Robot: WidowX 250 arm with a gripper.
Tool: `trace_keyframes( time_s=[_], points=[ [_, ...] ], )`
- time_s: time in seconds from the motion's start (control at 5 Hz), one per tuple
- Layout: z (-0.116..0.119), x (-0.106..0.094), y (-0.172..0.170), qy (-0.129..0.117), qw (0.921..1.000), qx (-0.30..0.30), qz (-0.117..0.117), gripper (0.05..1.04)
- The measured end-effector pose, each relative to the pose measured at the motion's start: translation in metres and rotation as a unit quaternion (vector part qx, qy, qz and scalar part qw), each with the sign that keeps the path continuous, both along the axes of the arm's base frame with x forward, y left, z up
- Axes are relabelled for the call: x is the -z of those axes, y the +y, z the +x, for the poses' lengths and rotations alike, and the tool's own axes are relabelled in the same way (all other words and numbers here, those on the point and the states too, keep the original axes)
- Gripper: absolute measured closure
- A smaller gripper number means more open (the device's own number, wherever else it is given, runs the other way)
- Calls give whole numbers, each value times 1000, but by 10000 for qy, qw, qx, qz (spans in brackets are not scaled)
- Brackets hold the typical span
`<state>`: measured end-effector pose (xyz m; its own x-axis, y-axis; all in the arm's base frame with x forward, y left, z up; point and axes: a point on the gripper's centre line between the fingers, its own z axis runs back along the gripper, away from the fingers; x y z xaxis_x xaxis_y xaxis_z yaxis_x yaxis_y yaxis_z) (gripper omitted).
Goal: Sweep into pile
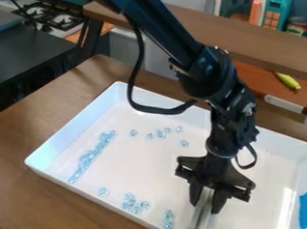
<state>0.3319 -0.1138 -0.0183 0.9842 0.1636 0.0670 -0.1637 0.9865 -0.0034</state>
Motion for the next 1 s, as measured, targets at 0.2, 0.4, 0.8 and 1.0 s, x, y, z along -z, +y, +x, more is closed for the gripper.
trace_keyframes(
  time_s=[0.2,0.4,0.8,1.0],
  points=[
    [-3,1,5,39,10000,-18,-12,705],
    [-6,1,23,117,9999,27,-60,705],
    [-19,0,79,237,9997,38,51,705],
    [-20,1,93,152,9994,188,229,705]
  ],
)
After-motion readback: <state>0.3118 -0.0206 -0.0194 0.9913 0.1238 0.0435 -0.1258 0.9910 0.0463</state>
